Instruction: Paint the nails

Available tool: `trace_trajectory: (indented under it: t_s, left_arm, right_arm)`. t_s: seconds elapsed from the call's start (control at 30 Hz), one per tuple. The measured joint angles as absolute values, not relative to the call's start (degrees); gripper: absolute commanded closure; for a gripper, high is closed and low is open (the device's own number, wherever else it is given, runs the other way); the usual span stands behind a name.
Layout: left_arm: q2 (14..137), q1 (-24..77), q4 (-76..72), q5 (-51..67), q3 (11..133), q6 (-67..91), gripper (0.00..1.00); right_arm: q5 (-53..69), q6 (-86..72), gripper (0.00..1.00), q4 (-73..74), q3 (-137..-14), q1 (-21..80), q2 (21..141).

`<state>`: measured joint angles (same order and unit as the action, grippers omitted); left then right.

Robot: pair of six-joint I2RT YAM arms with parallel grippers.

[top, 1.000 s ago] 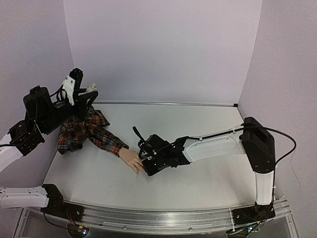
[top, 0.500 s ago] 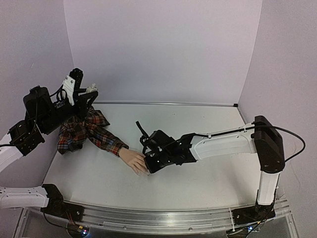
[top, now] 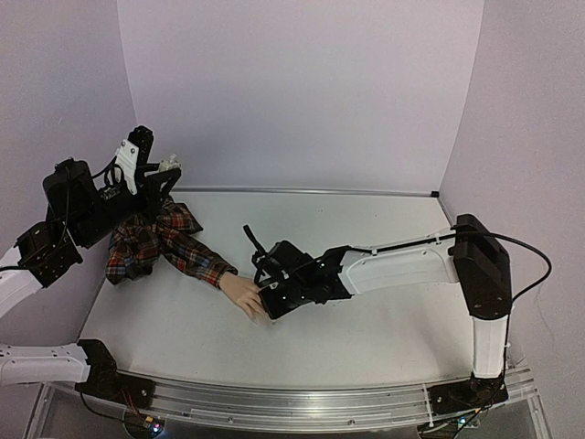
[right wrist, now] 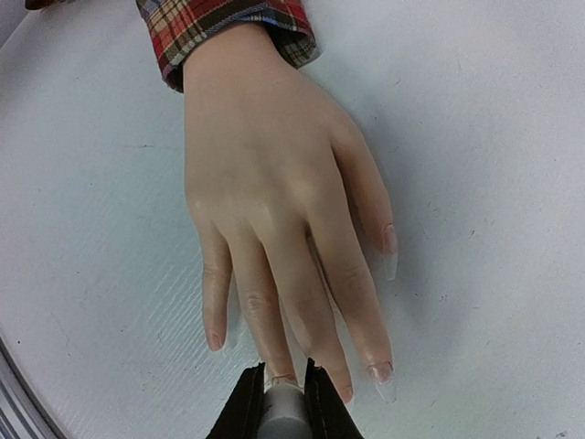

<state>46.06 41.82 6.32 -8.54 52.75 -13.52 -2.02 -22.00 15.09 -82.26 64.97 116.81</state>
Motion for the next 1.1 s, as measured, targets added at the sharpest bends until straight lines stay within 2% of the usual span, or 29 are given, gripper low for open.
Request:
trace_trajectory:
  t_s: [1.1]
  left_arm:
    - [45.9,41.8,6.6,-8.6,52.8,-13.5,1.0]
  right_arm:
    - [-1.7,-22.2,1.0,15.1,-82.2,65.0,118.0]
